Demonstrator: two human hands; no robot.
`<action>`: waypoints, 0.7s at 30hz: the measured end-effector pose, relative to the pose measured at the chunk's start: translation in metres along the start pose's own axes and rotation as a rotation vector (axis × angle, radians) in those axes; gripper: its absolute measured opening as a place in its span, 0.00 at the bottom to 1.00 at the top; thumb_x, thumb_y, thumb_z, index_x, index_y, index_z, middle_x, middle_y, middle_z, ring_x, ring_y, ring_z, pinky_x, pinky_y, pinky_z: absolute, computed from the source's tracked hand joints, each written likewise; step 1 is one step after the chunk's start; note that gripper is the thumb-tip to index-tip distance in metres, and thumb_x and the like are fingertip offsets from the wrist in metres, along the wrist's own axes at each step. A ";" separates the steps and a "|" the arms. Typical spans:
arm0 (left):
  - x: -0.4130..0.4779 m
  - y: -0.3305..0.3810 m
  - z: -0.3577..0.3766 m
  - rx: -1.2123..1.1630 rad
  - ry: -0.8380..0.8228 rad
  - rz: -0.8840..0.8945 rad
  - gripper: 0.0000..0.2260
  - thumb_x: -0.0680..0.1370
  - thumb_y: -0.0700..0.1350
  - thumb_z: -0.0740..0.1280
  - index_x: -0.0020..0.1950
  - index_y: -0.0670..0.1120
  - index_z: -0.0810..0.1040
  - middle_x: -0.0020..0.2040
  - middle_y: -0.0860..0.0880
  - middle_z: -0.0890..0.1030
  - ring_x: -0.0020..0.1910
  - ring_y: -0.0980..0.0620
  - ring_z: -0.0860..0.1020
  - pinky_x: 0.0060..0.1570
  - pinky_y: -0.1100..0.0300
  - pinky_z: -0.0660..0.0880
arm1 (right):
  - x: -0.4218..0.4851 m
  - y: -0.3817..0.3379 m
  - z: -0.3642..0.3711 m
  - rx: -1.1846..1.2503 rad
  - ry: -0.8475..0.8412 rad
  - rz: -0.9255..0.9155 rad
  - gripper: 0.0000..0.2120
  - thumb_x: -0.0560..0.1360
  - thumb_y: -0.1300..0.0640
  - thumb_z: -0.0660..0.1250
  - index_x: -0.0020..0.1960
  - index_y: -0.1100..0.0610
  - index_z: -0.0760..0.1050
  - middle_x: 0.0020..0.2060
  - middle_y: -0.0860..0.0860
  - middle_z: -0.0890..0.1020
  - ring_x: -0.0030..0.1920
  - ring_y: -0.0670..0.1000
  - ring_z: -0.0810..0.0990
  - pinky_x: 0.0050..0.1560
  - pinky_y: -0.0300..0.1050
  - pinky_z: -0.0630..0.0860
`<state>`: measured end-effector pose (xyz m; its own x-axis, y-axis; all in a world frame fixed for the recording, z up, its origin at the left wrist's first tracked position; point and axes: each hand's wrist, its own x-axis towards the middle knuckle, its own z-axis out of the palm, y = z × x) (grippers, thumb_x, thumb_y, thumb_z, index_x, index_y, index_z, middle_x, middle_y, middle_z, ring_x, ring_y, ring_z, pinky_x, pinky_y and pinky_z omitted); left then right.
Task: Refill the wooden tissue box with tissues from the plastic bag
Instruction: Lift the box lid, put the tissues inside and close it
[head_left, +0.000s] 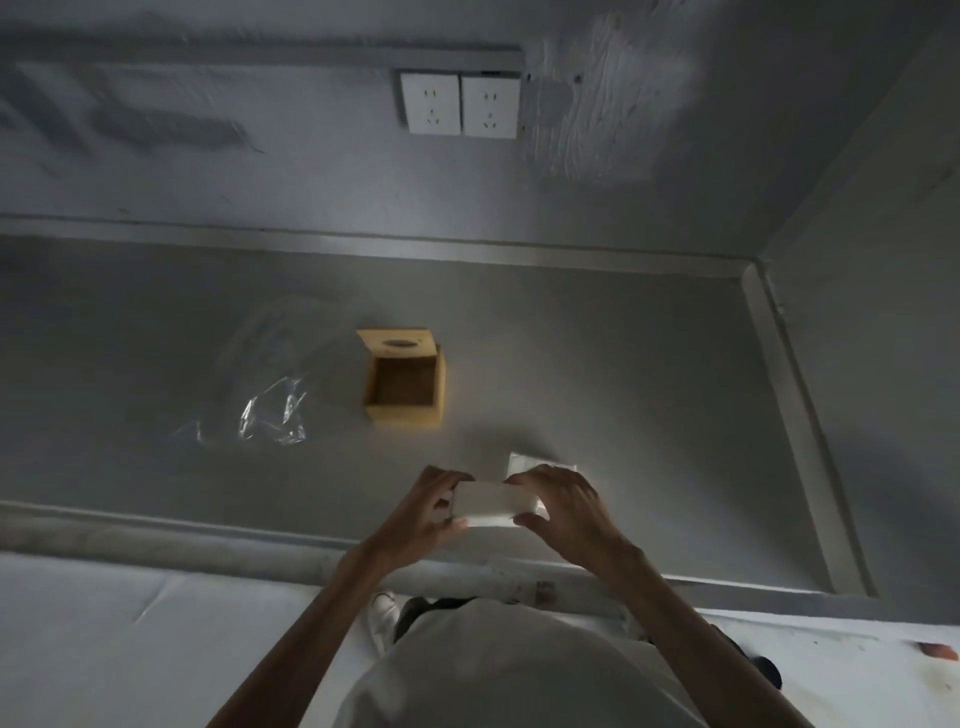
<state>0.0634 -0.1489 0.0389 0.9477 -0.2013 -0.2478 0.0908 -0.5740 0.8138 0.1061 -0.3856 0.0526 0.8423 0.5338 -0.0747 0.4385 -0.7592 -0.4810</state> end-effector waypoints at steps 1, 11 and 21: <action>-0.003 -0.004 -0.005 0.034 0.022 0.011 0.21 0.74 0.37 0.71 0.67 0.45 0.71 0.63 0.45 0.68 0.62 0.50 0.71 0.63 0.66 0.71 | 0.006 -0.008 0.004 -0.037 0.007 -0.029 0.23 0.71 0.49 0.73 0.65 0.48 0.75 0.58 0.46 0.81 0.58 0.51 0.80 0.62 0.46 0.72; -0.008 -0.061 -0.068 0.250 0.148 0.053 0.21 0.70 0.32 0.67 0.63 0.42 0.73 0.60 0.43 0.76 0.59 0.45 0.75 0.59 0.58 0.71 | 0.064 -0.084 0.054 -0.159 0.061 -0.051 0.22 0.65 0.56 0.78 0.58 0.50 0.77 0.52 0.46 0.82 0.49 0.50 0.82 0.53 0.46 0.78; 0.000 -0.118 -0.090 0.276 -0.185 -0.024 0.25 0.75 0.40 0.69 0.70 0.42 0.65 0.67 0.40 0.69 0.65 0.43 0.70 0.65 0.49 0.69 | 0.084 -0.112 0.115 -0.101 -0.112 0.277 0.23 0.75 0.59 0.68 0.69 0.50 0.71 0.66 0.48 0.76 0.63 0.51 0.76 0.61 0.46 0.71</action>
<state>0.0802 -0.0100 -0.0103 0.8725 -0.3115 -0.3766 0.0016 -0.7687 0.6396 0.0916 -0.2134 0.0002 0.8966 0.3352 -0.2893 0.2310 -0.9116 -0.3401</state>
